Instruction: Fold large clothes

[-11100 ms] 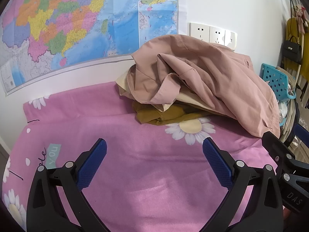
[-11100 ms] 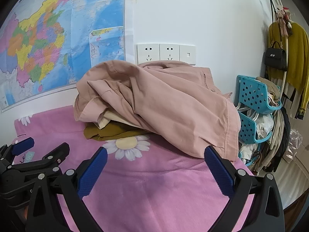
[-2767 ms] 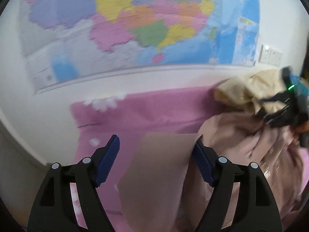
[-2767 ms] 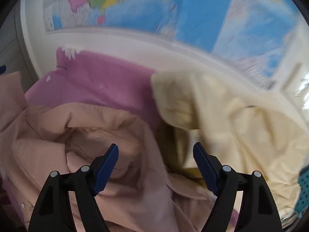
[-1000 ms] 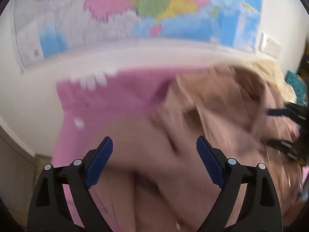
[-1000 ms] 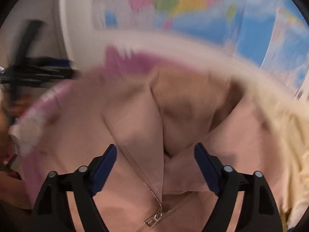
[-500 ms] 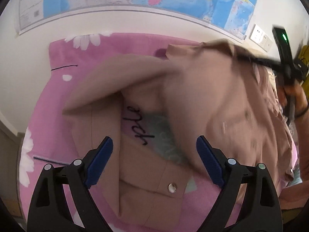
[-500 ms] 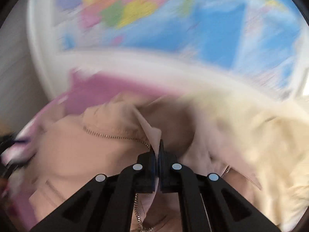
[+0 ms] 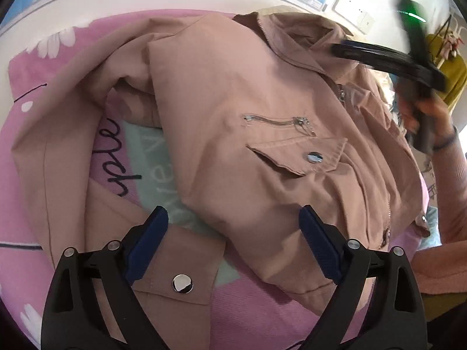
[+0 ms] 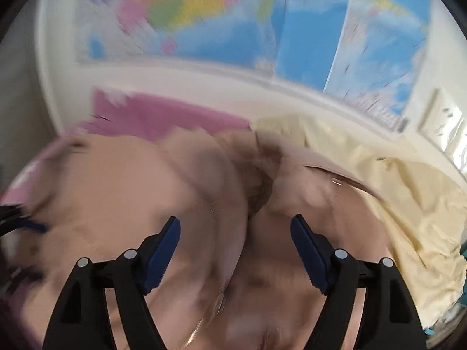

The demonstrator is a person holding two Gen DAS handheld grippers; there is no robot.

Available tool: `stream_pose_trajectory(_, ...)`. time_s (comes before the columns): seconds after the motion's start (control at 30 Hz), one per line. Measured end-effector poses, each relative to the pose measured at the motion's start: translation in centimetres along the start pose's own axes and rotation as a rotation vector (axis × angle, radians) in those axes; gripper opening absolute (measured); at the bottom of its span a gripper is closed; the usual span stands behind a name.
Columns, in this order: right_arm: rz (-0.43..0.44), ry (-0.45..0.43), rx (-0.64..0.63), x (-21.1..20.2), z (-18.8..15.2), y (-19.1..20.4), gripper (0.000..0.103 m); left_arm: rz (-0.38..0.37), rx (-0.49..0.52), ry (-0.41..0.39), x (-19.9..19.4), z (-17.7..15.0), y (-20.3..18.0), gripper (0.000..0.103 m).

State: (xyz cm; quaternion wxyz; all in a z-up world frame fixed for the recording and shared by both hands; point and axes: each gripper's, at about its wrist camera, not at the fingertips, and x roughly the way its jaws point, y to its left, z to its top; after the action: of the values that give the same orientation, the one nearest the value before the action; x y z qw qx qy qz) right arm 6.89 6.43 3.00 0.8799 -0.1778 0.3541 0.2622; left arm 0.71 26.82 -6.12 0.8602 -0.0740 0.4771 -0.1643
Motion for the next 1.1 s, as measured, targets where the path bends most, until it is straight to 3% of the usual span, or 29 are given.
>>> stream_pose_trajectory(0.1, 0.094, -0.056, -0.033, -5.6, -2.9, 1.9, 0.086, -0.045, -0.035, -0.016, -0.8, -0.4, 0.1, 0.090)
stream_pose_trajectory(0.23, 0.175, -0.018, -0.174, -10.9, -9.2, 6.4, 0.087, -0.031, -0.037, -0.034, -2.1, -1.6, -0.3, 0.090)
stream_pose_trajectory(0.33, 0.207, 0.006, -0.305, -11.7, -12.5, 11.8, 0.086, 0.000, -0.039, -0.054, -2.8, -2.1, -0.8, 0.090)
stream_pose_trajectory(0.4, 0.143, -0.017, -0.437, -11.2, -13.6, 15.8, 0.085, 0.041, -0.047, -0.060, -3.0, -2.6, -0.6, 0.090)
stream_pose_trajectory(0.47, 0.153, -0.005, -0.511, -9.8, -14.1, 18.7, 0.078, 0.090, -0.053, -0.056, -3.0, -3.1, -0.1, 0.090)
stream_pose_trajectory(0.5, 0.130, 0.008, -0.529, -8.4, -14.0, 19.5, 0.072, 0.148, -0.053, -0.053, -2.9, -3.5, 0.1, 0.090)
stream_pose_trajectory(0.53, 0.102, 0.027, -0.542, -7.3, -13.8, 20.0, 0.052, 0.198, -0.049, -0.046, -3.0, -3.9, 0.5, 0.086)
stream_pose_trajectory(0.57, 0.087, 0.044, -0.539, -6.2, -13.3, 19.6, 0.040, 0.242, -0.047, -0.036, -3.0, -4.3, 1.0, 0.071)
stream_pose_trajectory(0.6, 0.097, 0.066, -0.502, -5.4, -12.5, 18.9, 0.026, 0.299, -0.046, -0.021, -3.0, -4.7, 1.6, 0.063)
stream_pose_trajectory(0.67, 0.175, 0.077, -0.363, -5.3, -10.4, 16.3, 0.020, 0.388, -0.059, -0.013, -3.5, -5.2, 3.1, 0.033)
stream_pose_trajectory(0.7, 0.198, 0.071, -0.291, -5.4, -9.2, 14.7, 0.011, 0.460, -0.066, -0.018, -4.1, -5.4, 3.8, 0.022)
stream_pose_trajectory(0.77, 0.191, 0.045, -0.163, -6.3, -7.3, 11.2, 0.010, 0.637, -0.080, -0.016, -5.6, -5.3, 5.3, 0.013)
stream_pose_trajectory(0.87, 0.258, 0.057, -0.041, -6.2, -5.4, 8.4, 0.012, 0.887, -0.164, -0.007, -8.0, -5.0, 7.7, 0.016)
stream_pose_trajectory(0.9, 0.267, 0.069, -0.033, -5.8, -5.3, 8.2, 0.015, 0.938, -0.179, -0.027, -9.0, -4.9, 7.6, 0.016)
stream_pose_trajectory(0.93, 0.273, 0.084, -0.033, -5.5, -5.3, 8.3, 0.021, 0.923, -0.175, -0.056, -9.7, -4.9, 7.1, 0.027)
stream_pose_trajectory(0.97, 0.287, 0.089, -0.031, -5.9, -5.6, 8.7, 0.028, 0.848, -0.153, -0.096, -10.4, -5.0, 5.9, 0.054)
stream_pose_trajectory(1.03, 0.307, 0.075, 0.003, -6.6, -6.3, 8.5, 0.063, 0.602, -0.046, -0.183, -11.0, -5.6, 1.7, 0.093)
stream_pose_trajectory(1.1, 0.312, 0.042, 0.013, -8.2, -7.5, 8.1, 0.071, 0.410, 0.078, -0.217, -10.7, -6.8, -2.2, 0.093)
